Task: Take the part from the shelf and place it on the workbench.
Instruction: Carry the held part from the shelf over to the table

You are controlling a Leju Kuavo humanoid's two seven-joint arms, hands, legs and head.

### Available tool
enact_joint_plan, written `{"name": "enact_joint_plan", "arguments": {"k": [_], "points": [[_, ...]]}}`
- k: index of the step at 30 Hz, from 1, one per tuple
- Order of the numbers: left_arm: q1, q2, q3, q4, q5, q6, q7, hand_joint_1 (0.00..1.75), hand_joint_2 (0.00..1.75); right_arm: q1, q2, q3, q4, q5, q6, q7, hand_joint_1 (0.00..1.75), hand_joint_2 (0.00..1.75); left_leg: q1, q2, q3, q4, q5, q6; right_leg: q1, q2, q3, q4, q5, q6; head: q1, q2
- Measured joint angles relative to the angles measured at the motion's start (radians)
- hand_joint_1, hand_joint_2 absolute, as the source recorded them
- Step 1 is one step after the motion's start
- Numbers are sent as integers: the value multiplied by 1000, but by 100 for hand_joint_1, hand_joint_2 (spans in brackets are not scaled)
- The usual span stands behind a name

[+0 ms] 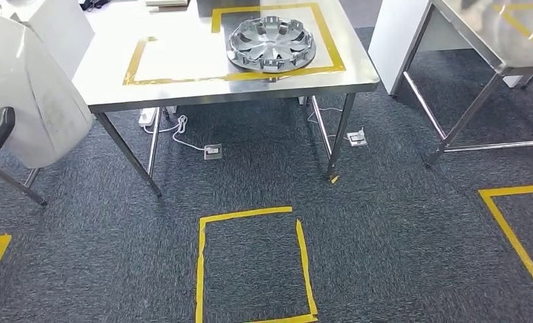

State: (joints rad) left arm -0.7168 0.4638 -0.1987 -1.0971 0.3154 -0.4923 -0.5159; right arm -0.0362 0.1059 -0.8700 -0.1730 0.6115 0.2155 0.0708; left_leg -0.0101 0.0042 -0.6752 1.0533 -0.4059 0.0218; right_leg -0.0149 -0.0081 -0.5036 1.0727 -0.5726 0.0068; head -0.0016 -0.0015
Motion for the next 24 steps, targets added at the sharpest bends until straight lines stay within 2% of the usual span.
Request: {"name": "enact_joint_plan", "arguments": {"k": [1,3,4,6,7,8,9,11,12,13,16,17,18,19,21,22,23,24], "points": [[0,0,0,-1,0,0,-1,175,175,0,0,0,0,0,0,0,0,175,3,-3,14,-12,-3,-1,0,-1,-7,20,13,5,0,0],[0,-2,0,-1,1,0,-1,175,175,-1,-1,0,0,0,0,-1,0,175,9,-8,45,-33,-12,2,0,0,-61,103,25,11,2,0],[0,-3,0,-1,1,0,-1,175,175,-2,-1,0,0,0,1,-2,0,175,8,-9,56,-37,-19,5,1,2,-101,158,13,12,3,0],[3,-6,-1,-1,1,0,0,175,175,-2,-1,0,0,0,1,-1,0,175,7,-14,76,-38,-37,7,2,4,-184,239,-39,14,3,0],[5,-7,-1,-1,1,0,0,175,175,-1,-2,0,0,0,0,-1,0,175,6,-17,88,-38,-48,7,4,4,-211,247,-56,14,3,0],[7,-9,-1,-1,0,0,0,175,175,1,-2,0,0,0,0,0,0,175,5,-20,101,-37,-59,7,6,5,-224,227,-52,12,3,0],[7,-9,-1,-1,0,0,0,175,175,2,-2,0,0,0,0,0,0,175,4,-22,116,-36,-70,6,8,5,-223,182,-21,9,3,0],[8,-12,-1,1,0,0,0,175,175,6,-5,0,0,0,0,0,0,175,1,-24,139,-33,-95,1,17,9,-203,52,95,-4,3,0],[8,-13,-1,2,0,0,0,175,175,7,-7,0,0,0,0,0,0,175,-1,-26,147,-30,-108,-3,21,13,-192,4,138,-11,3,0],[9,-15,-1,3,0,0,0,175,175,8,-8,0,0,0,0,0,0,175,-2,-28,156,-28,-117,-7,23,17,-183,-26,166,-18,3,0],[6,-16,-1,3,-1,1,0,175,175,6,-8,0,0,0,0,-1,0,175,-4,-32,171,-12,-124,-24,20,18,-157,-45,162,-36,2,0],[3,-15,-1,3,-1,1,-2,175,175,5,-8,-1,0,0,0,-1,0,175,-4,-29,160,15,-122,-29,17,17,-145,-48,158,-41,1,0],[1,-14,-1,3,-1,2,-3,175,175,4,-7,-1,0,0,0,-2,0,175,-2,-26,137,57,-124,-36,13,16,-132,-49,154,-45,0,0],[1,-14,-1,4,-1,2,-4,175,175,3,-7,-1,0,0,0,-3,0,175,2,-22,99,115,-133,-43,10,16,-121,-50,147,-46,-2,0],[7,-14,-1,6,-2,3,-6,175,175,3,-8,-3,0,0,0,-3,0,175,13,-19,16,220,-183,-58,4,15,-98,-50,127,-43,-3,0],[11,-14,-1,7,-2,3,-7,175,175,3,-8,-4,0,1,0,-2,0,175,18,-17,-15,241,-211,-65,1,15,-84,-50,114,-40,-3,0],[15,-14,-1,7,-2,3,-8,175,175,4,-8,-5,0,1,0,-1,0,175,23,-15,-33,234,-226,-71,-3,16,-68,-50,101,-36,-3,0],[17,-14,-1,7,-2,3,-9,175,175,5,-7,-5,0,1,0,0,0,175,27,-13,-36,197,-215,-75,-7,16,-50,-50,87,-32,-3,0]]}}
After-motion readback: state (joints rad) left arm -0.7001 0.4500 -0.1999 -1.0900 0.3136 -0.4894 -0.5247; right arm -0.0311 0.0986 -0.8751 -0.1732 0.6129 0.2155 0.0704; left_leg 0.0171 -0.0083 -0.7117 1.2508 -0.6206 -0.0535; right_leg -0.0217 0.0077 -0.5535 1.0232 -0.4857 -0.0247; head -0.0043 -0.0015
